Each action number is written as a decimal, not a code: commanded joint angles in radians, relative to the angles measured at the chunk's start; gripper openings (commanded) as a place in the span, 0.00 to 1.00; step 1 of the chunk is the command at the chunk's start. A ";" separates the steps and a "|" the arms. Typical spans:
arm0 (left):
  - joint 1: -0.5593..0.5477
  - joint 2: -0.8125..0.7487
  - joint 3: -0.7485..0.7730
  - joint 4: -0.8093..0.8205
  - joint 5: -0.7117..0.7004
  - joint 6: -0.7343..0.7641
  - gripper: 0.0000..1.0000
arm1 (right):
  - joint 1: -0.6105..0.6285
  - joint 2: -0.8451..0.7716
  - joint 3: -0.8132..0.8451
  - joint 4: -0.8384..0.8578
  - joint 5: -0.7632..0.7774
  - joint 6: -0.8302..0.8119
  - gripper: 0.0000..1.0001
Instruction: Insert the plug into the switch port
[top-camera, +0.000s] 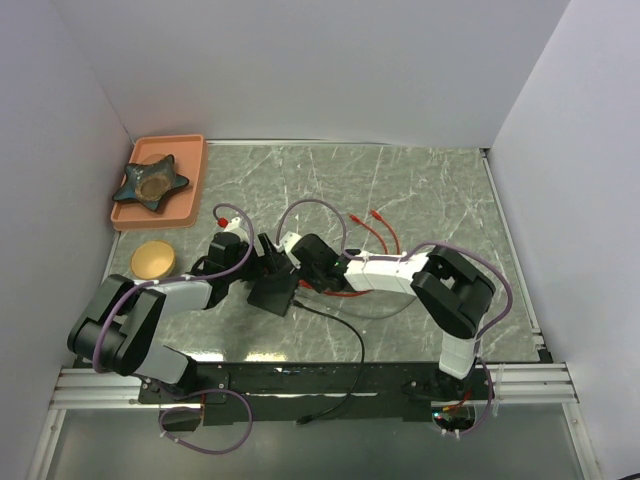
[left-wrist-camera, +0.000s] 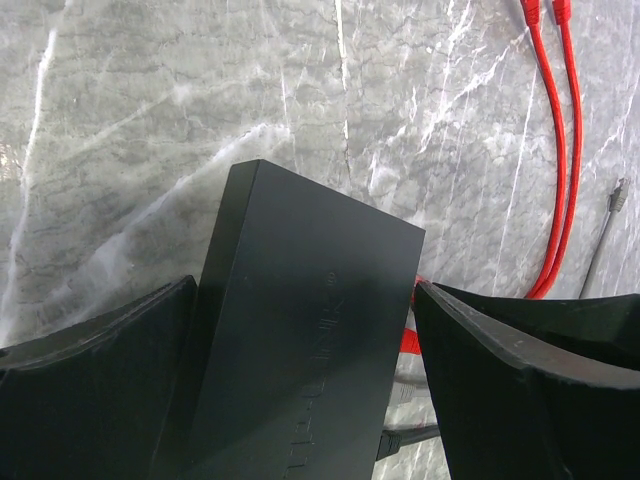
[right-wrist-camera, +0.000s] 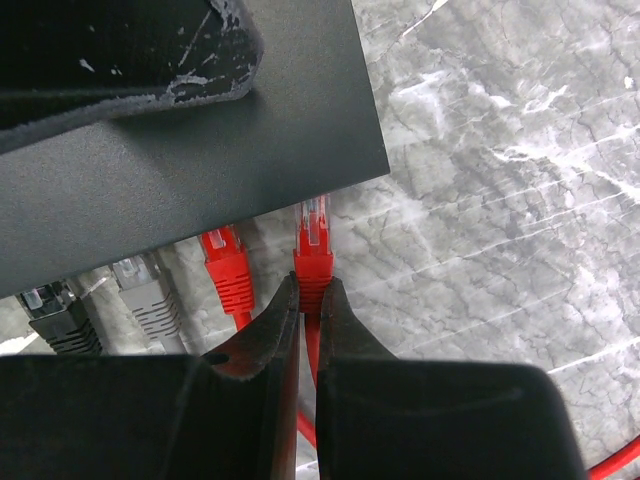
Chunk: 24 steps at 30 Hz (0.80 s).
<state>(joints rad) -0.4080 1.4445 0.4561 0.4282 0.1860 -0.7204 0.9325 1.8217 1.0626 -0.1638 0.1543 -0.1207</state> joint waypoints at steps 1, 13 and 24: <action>-0.002 0.007 0.000 0.041 0.032 0.004 0.95 | 0.012 -0.005 0.030 0.049 0.005 0.000 0.00; -0.002 -0.004 -0.025 0.073 0.047 0.032 0.95 | 0.065 -0.071 -0.003 0.099 -0.038 -0.072 0.00; -0.002 0.008 -0.040 0.070 0.024 0.062 0.93 | 0.103 -0.114 -0.047 0.142 -0.059 -0.109 0.00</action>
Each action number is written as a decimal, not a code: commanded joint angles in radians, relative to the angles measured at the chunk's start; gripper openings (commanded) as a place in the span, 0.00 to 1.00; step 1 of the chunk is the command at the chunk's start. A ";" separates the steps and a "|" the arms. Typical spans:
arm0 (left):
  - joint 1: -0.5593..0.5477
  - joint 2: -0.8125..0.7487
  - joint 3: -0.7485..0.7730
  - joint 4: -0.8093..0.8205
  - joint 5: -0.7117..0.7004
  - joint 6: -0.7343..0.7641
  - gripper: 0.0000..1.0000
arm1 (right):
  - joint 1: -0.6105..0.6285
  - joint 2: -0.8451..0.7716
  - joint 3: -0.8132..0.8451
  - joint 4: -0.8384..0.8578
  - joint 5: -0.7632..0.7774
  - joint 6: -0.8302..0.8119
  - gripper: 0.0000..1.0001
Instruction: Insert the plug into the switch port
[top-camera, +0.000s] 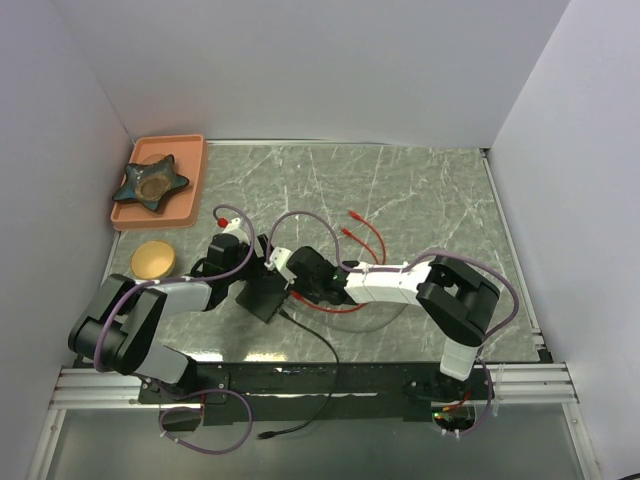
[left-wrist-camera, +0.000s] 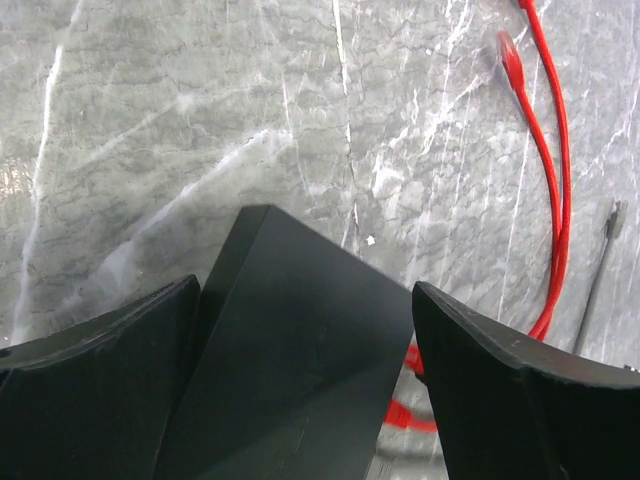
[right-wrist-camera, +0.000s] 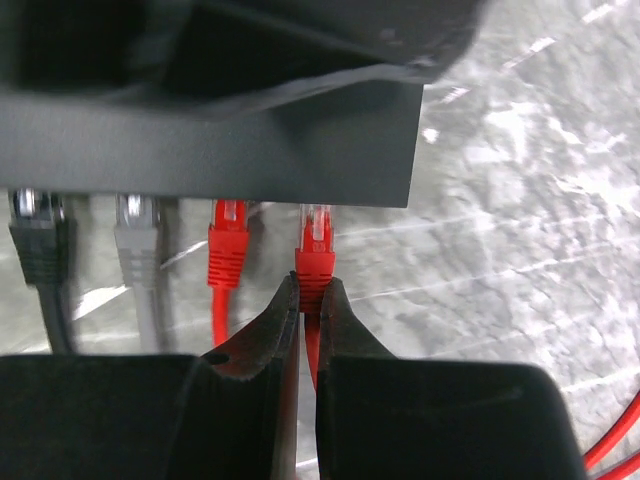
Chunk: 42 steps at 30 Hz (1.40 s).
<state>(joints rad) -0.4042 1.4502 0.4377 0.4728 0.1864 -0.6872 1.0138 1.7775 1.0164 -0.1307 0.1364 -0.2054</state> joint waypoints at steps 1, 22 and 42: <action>-0.005 0.006 -0.019 0.029 0.028 0.037 0.89 | 0.022 -0.069 -0.001 0.112 -0.038 -0.023 0.00; -0.005 0.050 -0.004 -0.039 0.145 0.078 0.63 | 0.022 0.050 0.088 0.118 0.025 0.196 0.00; -0.005 0.113 0.010 -0.023 0.295 0.103 0.50 | 0.022 0.079 0.192 0.201 -0.003 0.166 0.00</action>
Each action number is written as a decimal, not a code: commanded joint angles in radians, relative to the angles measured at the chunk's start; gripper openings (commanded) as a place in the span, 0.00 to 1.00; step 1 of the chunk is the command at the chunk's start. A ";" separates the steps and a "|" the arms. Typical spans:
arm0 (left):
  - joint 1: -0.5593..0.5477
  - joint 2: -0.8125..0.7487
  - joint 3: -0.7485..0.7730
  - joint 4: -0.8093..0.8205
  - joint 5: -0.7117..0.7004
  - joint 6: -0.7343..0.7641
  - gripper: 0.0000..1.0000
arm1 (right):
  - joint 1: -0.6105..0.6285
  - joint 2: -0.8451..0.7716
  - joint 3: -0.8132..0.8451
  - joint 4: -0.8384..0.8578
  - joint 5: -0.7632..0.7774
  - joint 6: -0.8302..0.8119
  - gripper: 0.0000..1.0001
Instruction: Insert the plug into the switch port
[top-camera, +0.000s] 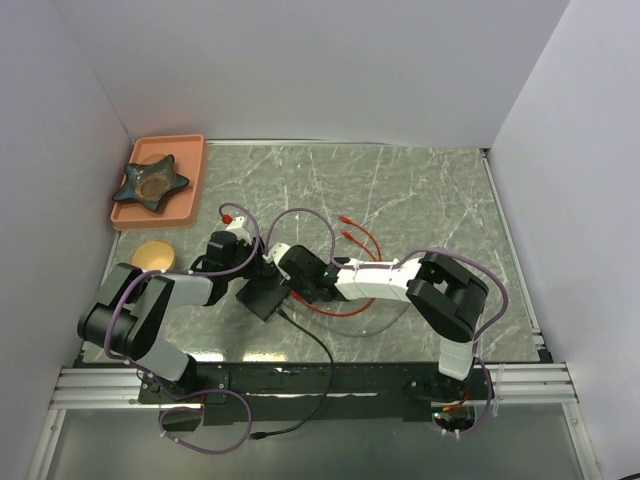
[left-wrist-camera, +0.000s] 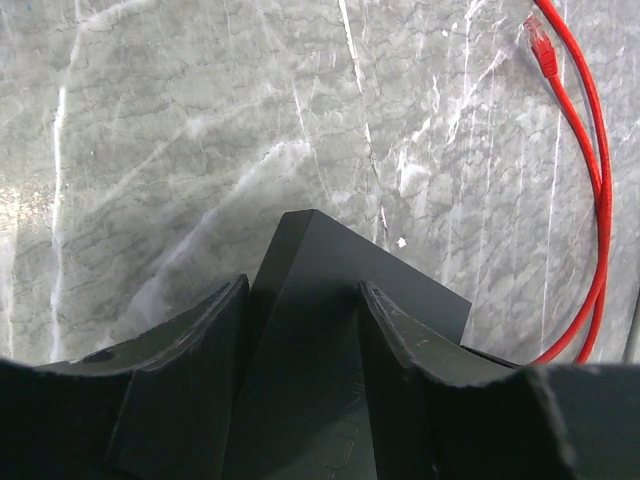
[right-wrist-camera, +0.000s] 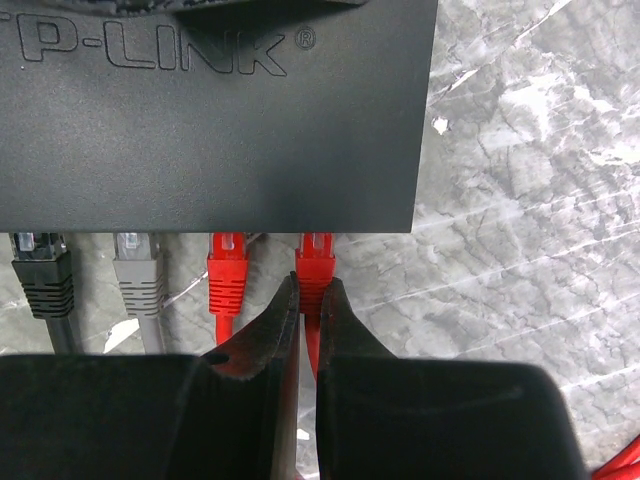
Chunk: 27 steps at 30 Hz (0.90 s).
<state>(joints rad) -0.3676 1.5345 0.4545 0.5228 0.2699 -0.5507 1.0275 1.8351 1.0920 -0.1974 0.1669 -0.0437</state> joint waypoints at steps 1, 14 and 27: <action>-0.042 0.029 -0.008 -0.073 0.218 -0.034 0.50 | 0.005 0.029 0.124 0.269 -0.030 0.004 0.00; -0.042 0.041 -0.008 -0.066 0.241 -0.031 0.45 | -0.012 0.062 0.189 0.325 -0.050 -0.005 0.00; -0.042 -0.077 -0.020 -0.168 -0.050 -0.103 0.75 | -0.017 0.046 0.189 0.202 0.032 0.028 0.16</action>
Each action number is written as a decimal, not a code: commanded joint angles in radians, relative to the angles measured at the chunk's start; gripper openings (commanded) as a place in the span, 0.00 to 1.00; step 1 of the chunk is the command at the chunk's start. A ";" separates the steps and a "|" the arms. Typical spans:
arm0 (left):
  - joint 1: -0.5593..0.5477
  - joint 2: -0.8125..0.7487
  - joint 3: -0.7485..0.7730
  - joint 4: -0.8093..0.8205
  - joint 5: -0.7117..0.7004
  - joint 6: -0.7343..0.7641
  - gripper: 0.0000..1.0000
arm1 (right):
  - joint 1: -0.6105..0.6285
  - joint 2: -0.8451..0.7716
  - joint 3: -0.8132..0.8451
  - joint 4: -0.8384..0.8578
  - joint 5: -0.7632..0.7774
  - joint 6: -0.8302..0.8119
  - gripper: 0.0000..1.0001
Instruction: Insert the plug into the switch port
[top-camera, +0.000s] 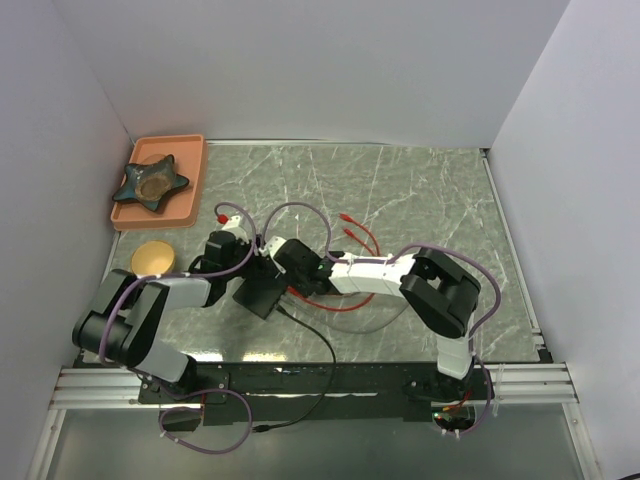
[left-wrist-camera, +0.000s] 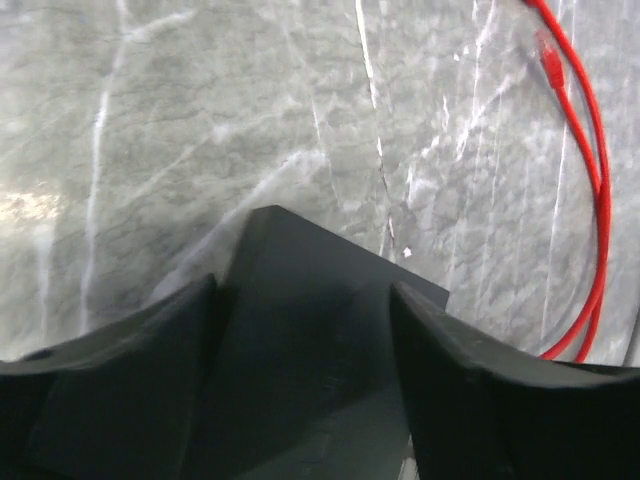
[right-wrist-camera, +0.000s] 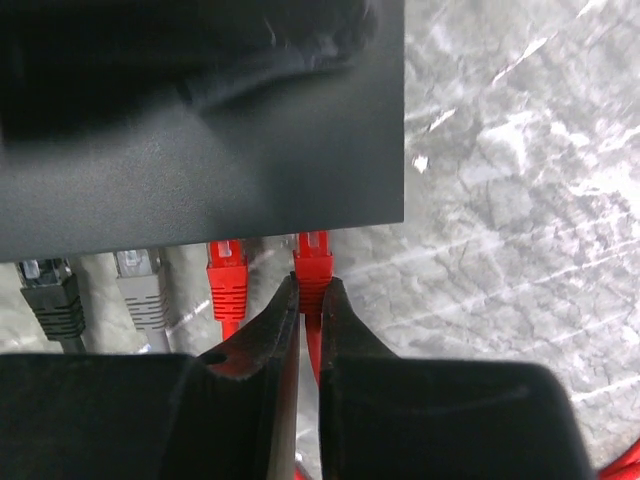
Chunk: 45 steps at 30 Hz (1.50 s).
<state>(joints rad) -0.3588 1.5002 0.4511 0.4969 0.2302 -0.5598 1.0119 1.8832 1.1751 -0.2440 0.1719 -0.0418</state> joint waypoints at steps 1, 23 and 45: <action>-0.049 -0.057 -0.011 -0.161 -0.040 -0.104 0.79 | -0.001 -0.001 0.107 0.226 0.032 0.026 0.19; -0.013 -0.575 0.026 -0.615 -0.454 -0.279 0.96 | -0.032 -0.136 0.064 0.149 -0.017 0.069 0.91; 0.356 -0.759 0.035 -0.793 -0.172 -0.275 0.96 | 0.240 -0.108 -0.002 0.225 -0.508 0.125 0.91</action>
<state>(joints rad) -0.0391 0.7784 0.5030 -0.3019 -0.0170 -0.8104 1.2350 1.7462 1.1740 -0.1051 -0.1749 0.0479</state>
